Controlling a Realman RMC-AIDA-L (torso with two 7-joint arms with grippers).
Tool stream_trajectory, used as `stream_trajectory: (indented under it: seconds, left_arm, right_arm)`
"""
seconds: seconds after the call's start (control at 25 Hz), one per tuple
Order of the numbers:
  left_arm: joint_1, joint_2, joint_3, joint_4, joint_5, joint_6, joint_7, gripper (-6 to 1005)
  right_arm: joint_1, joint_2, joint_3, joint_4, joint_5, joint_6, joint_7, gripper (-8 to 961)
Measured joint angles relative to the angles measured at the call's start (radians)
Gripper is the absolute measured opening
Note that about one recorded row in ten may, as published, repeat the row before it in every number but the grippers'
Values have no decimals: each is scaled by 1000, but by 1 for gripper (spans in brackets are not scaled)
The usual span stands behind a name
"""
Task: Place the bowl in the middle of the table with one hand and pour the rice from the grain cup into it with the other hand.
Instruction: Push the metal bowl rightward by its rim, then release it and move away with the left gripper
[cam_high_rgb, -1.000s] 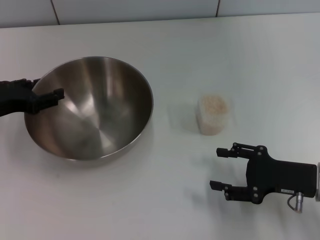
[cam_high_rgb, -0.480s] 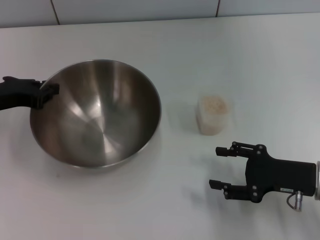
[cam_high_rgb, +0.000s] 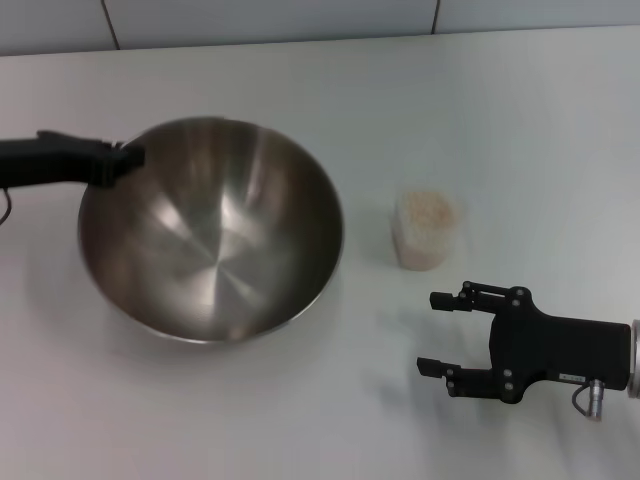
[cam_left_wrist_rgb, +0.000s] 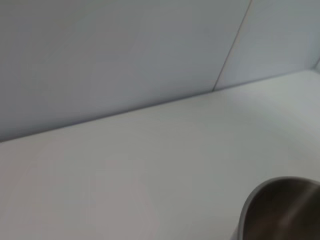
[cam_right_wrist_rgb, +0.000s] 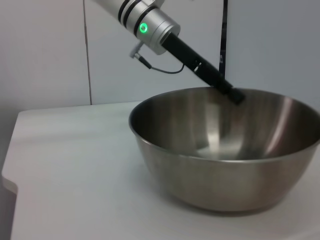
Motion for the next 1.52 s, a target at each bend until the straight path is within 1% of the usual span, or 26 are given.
stream_trajectory:
  seconds: [0.08, 0.16, 0.24, 0.36, 0.4, 0.48, 0.6, 0.72, 0.92, 1.16, 1.36, 1.44, 1.48, 1.52]
  left_arm:
    - [-32, 3, -37, -28, 1, 20, -10, 47]
    - [-75, 10, -85, -77, 1, 42, -20, 45]
    - [-107, 18, -108, -122, 1, 45, -21, 47]
    - [-150, 30, -117, -189, 0, 32, -8, 51]
    - [-159, 31, -115, -203, 1, 22, 3, 52]
    - [-167, 26, -110, -215, 3, 7, 24, 54]
    - [-170, 9, -106, -218, 3, -15, 50, 58]
    - [-171, 1, -101, -229, 8, -33, 65, 61]
    - [-175, -1, -94, -267, 9, -49, 98, 67]
    - [-165, -6, -100, -271, -1, -74, 111, 74]
    - [-142, -5, -96, -228, -41, -47, 120, 80]
    - [-124, -4, -99, -189, -73, -15, 146, 159]
    - [-108, -4, -99, -158, -93, 7, 169, 199]
    - [-79, -6, -97, -108, -126, 35, 206, 239]
  right_arm:
    - [0, 0, 0, 0, 0, 0, 0, 708]
    - [0, 0, 0, 1, 0, 0, 0, 707]
    - [0, 0, 0, 3, 0, 1, 0, 705]
    - [0, 0, 0, 4, 0, 2, 0, 702]
    - [0, 0, 0, 4, 0, 2, 0, 701]
    - [0, 0, 0, 4, 0, 2, 0, 699]
    - [1, 1, 0, 3, 0, 0, 0, 696]
    - [3, 1, 0, 2, 0, 0, 0, 693]
    - [5, 2, 0, 1, 0, -1, 0, 688]
    - [3, 2, 0, 0, -1, -1, 0, 682]
    - [0, 2, 0, 0, -2, -1, 0, 677]
    - [-1, 2, 0, 0, -2, -1, 0, 675]
    - [-2, 2, 0, 0, -2, -1, 0, 674]
    - [-2, 2, 0, 0, -2, -1, 0, 673]
